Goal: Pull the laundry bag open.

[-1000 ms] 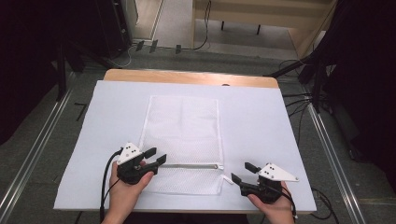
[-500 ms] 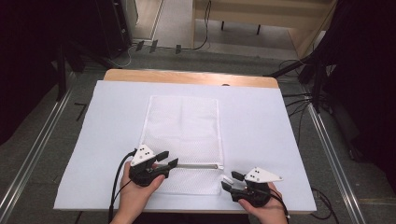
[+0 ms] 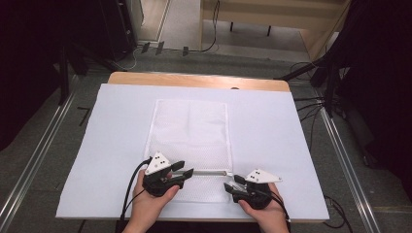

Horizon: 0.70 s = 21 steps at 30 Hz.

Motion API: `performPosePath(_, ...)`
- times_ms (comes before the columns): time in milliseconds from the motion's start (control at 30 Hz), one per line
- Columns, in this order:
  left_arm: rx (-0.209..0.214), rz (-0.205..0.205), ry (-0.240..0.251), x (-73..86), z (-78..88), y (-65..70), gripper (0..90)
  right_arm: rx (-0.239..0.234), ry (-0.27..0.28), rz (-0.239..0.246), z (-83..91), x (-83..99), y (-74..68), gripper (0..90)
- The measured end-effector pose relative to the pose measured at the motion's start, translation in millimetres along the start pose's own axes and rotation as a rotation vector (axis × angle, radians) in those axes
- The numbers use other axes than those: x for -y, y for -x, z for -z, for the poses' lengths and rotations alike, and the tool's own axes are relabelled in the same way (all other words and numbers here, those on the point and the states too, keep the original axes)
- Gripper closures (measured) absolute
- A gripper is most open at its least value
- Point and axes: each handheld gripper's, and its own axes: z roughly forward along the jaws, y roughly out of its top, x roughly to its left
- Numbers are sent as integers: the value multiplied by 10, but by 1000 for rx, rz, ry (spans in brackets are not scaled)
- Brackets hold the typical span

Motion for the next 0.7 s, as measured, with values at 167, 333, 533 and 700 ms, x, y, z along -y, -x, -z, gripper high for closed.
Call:
performPosePath(167, 27, -3, -10, -16, -64, 50, 556, 33, 2, 24, -28, -12, -38, 449)
performPosePath(333, 42, -6, -11, -44, -115, 116, 557, 73, -11, 54, -61, -32, -96, 469)
performPosePath(533, 61, -5, -18, -82, -190, 179, 561, 178, -6, 75, -74, -21, -155, 696)
performPosePath(700, 100, -25, -48, -134, -297, 261, 575, 179, 0, 81, -74, -14, -168, 815)
